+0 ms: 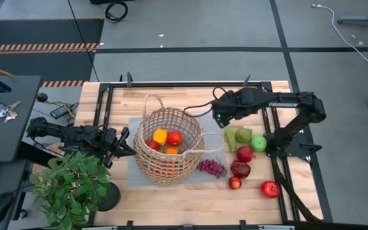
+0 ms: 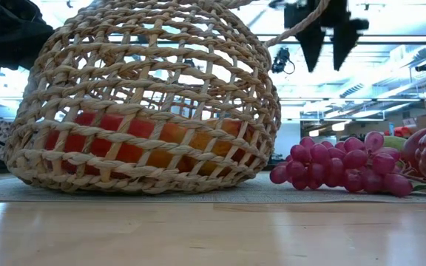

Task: Build produce basket
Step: Put the green cucumber into the basket

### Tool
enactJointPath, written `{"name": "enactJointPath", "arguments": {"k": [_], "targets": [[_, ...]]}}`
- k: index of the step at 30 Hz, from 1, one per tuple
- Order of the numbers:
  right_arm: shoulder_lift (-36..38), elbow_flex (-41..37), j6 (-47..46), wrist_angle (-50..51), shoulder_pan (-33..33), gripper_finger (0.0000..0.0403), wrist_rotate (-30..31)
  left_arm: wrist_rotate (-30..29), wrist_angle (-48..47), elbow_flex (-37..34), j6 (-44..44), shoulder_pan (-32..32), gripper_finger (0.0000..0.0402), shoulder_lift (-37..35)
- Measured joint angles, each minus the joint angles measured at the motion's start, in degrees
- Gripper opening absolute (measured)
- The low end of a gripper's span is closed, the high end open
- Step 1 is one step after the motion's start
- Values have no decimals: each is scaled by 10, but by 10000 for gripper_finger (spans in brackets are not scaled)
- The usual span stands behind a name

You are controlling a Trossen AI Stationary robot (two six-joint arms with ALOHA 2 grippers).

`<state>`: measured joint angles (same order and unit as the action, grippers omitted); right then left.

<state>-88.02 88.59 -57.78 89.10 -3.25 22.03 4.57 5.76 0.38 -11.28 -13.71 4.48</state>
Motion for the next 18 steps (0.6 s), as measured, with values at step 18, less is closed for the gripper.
{"name": "enactJointPath", "arguments": {"k": [18], "targets": [[-4,-257,151,-253,-132,380,-226,0,0,0,0,0,34,0]]}}
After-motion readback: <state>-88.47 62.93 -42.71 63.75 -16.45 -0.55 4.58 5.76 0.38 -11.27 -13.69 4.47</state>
